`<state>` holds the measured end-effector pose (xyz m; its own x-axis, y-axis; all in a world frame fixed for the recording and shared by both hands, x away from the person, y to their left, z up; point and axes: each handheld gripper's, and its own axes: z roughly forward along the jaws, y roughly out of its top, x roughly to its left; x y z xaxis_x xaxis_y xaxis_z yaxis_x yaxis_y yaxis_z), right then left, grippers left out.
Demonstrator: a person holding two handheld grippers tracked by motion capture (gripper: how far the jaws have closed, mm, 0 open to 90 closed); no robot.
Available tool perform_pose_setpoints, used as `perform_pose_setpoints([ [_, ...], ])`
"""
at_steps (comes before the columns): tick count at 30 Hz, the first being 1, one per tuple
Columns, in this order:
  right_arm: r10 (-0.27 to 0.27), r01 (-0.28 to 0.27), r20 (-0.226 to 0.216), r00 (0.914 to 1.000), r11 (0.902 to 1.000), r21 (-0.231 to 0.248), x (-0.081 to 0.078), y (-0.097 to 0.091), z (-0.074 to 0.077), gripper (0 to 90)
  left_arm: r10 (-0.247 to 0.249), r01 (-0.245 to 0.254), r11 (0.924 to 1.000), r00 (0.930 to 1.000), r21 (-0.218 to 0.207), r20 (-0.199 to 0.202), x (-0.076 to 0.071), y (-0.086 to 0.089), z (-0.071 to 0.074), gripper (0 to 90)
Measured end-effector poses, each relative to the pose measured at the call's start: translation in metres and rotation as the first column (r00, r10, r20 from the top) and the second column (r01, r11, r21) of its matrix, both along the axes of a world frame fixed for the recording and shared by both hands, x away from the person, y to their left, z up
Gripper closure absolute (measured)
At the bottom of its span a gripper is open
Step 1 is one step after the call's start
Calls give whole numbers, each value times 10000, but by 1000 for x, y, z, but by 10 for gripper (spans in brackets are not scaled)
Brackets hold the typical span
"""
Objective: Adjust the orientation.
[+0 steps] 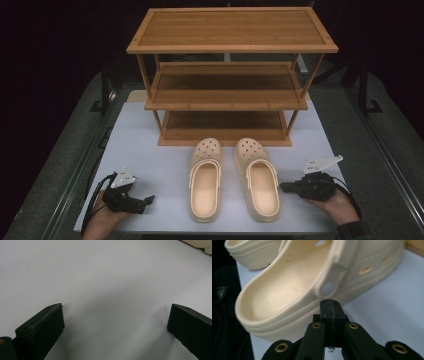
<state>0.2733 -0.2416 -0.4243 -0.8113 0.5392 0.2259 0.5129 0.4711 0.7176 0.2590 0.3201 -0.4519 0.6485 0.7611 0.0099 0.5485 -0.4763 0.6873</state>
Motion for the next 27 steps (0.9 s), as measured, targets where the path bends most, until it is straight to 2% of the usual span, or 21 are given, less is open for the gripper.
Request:
perform_pose_setpoints([
  [4, -682, 686, 243, 9974, 9975, -142, 15, -3, -1, 900, -15, 15, 10000, 10000, 11, -4, 0, 0, 0, 3],
  [6, -759, 763, 262, 9968, 9970, -141, 25, 0, -3, 900, -1, 1, 10000, 10000, 11, -16, 0, 0, 0, 3],
  [9, -582, 584, 148, 9982, 9982, -156, 34, 10, -7, 900, -2, 2, 10000, 10000, 4, -13, 0, 0, 0, 3],
  [10, -435, 442, 214, 9988, 9985, -313, 36, 18, -7, 900, -3, 3, 10000, 10000, 3, -9, 0, 0, 0, 3],
  [15, -350, 360, 291, 9990, 9988, -336, 39, 28, -7, 900, -1, 1, 10000, 10000, 3, -7, 0, 0, 0, 3],
  [20, 16, -3, 337, 9994, 9993, -387, 41, 45, -6, 900, -2, 2, 10000, 10000, 6, -11, 0, 0, 0, 3],
  [27, 168, -156, 268, 9995, 9989, -443, 41, 52, -6, 900, -2, 2, 10000, 10000, -3, -8, 0, 0, 0, 3],
])
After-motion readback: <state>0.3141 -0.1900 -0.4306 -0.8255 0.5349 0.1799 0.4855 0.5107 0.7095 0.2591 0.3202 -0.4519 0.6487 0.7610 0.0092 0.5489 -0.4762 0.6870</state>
